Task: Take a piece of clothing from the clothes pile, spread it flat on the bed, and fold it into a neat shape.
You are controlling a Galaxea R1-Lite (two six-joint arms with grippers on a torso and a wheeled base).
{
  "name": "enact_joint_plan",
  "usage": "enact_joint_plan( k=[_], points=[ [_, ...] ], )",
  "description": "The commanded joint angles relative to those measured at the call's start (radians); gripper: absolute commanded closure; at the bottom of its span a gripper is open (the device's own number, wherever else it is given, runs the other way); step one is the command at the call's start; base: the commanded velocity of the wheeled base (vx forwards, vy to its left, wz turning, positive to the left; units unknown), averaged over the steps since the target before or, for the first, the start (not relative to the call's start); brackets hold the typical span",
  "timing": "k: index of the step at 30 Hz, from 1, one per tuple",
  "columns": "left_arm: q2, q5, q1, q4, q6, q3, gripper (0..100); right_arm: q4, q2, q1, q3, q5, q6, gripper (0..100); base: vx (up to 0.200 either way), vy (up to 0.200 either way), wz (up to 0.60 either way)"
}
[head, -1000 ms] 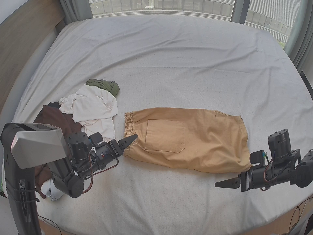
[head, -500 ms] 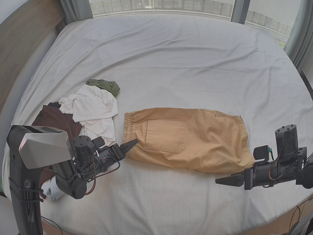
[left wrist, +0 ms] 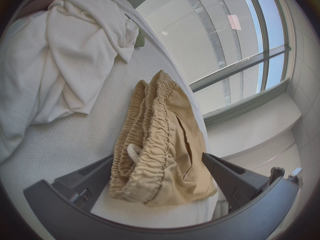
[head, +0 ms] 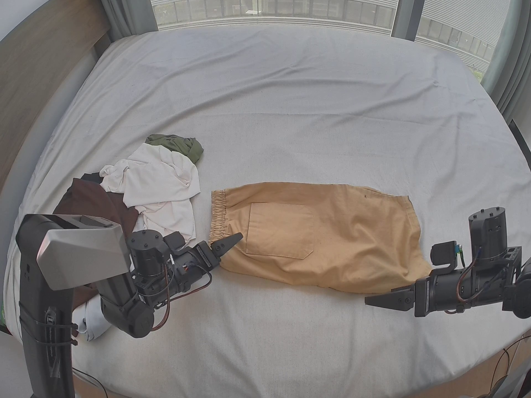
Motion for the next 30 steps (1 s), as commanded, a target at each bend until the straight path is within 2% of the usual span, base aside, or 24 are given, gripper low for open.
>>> enact_joint_plan(
  k=[1,8,9,19,23,27,30],
  points=[
    [-0.004,0.001,-0.002,0.000,-0.030,-0.018,0,-0.001,0.002,0.000,-0.008,0.001,0.001,0,0.000,0.000,0.00],
    [0.009,0.004,0.002,0.000,-0.032,-0.033,0,-0.001,0.003,0.000,-0.011,-0.001,0.001,0,0.000,0.000,0.00],
    [0.010,0.004,0.002,0.000,-0.032,-0.033,100,-0.001,0.003,0.000,-0.011,-0.001,0.001,0,0.000,0.000,0.00],
    [0.001,0.007,0.009,0.000,-0.028,-0.009,100,-0.003,0.011,-0.003,-0.014,-0.004,0.004,0,0.000,0.000,0.00],
    [-0.057,0.005,0.018,0.001,-0.025,0.053,100,-0.003,0.011,-0.009,-0.012,-0.004,0.004,0,0.000,0.000,0.00],
    [-0.140,0.002,0.029,0.000,-0.018,0.183,100,-0.003,0.011,-0.010,-0.014,-0.004,0.004,0,0.000,0.000,0.00],
    [-0.179,-0.004,0.061,0.000,-0.001,0.246,100,-0.003,0.013,-0.009,-0.014,-0.002,0.004,0,0.000,0.000,0.00]
  ],
)
